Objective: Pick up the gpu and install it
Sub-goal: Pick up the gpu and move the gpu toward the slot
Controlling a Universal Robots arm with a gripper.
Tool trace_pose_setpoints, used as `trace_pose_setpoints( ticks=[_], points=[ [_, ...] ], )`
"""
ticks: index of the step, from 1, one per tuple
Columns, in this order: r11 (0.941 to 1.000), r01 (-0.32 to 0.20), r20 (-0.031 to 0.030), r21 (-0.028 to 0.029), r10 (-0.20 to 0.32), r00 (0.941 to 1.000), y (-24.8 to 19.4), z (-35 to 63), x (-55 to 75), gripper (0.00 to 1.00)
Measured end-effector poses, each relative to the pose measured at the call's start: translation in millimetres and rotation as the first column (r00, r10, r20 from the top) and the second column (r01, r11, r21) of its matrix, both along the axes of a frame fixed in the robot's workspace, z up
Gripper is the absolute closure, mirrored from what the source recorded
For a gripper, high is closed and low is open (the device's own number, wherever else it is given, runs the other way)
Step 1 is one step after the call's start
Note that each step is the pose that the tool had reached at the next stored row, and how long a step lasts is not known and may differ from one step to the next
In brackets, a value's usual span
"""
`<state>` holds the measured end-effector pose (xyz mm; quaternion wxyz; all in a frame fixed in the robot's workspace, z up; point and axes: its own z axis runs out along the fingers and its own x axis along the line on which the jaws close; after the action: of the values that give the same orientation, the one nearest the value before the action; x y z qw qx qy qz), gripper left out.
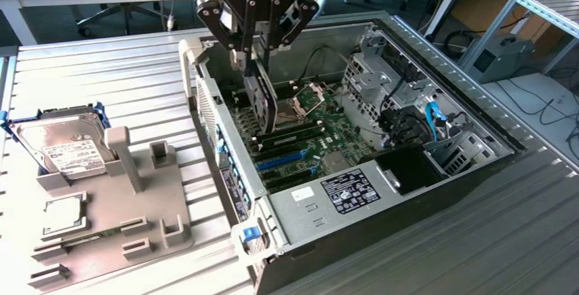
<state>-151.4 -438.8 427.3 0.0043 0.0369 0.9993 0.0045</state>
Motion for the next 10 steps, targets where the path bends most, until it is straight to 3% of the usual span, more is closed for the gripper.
trace_pose_setpoints(
  ticks=[10],
  points=[
    [1.0, 0.0, 0.0, -0.001, 0.0, 1.0, 0.6, 0.0, 13.1, 0.74]
  ],
)
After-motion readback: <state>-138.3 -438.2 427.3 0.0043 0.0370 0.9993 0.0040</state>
